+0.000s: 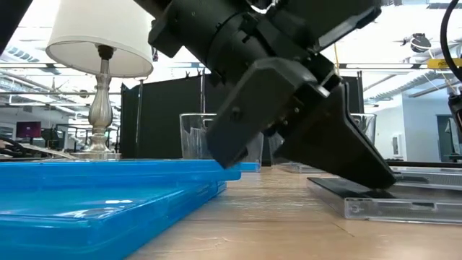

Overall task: Pick & place jewel cases by type
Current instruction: Put the right black CD case into the right transparent bin

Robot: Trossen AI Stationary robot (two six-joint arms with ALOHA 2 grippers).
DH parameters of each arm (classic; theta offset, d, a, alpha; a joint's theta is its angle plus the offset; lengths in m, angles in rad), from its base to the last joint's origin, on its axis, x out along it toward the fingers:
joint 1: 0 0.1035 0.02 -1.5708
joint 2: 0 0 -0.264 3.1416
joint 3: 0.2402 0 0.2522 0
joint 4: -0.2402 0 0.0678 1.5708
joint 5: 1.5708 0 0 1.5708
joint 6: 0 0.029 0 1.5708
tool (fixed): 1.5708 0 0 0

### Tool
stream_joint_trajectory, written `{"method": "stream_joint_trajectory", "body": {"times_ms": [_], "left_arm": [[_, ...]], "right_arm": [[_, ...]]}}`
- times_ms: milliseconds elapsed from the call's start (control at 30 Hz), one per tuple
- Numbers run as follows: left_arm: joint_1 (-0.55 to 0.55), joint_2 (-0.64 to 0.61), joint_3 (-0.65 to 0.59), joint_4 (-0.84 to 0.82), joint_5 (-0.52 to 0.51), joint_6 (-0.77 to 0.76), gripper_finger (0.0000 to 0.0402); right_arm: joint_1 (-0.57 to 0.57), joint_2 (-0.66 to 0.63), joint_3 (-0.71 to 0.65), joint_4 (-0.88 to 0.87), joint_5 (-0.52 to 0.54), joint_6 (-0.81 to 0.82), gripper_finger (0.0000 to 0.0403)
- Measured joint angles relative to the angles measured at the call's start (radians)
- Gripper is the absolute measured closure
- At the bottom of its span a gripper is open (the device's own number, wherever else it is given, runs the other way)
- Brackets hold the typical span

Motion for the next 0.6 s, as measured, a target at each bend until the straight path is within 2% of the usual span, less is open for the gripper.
{"method": "stream_joint_trajectory", "body": {"times_ms": [600], "left_arm": [[0.020,0.003,-0.001,0.055,0.034,0.015,0.0355]], "right_arm": [[-0.001,0.022,0.000,0.054,0.009,0.004,0.0257]]}}
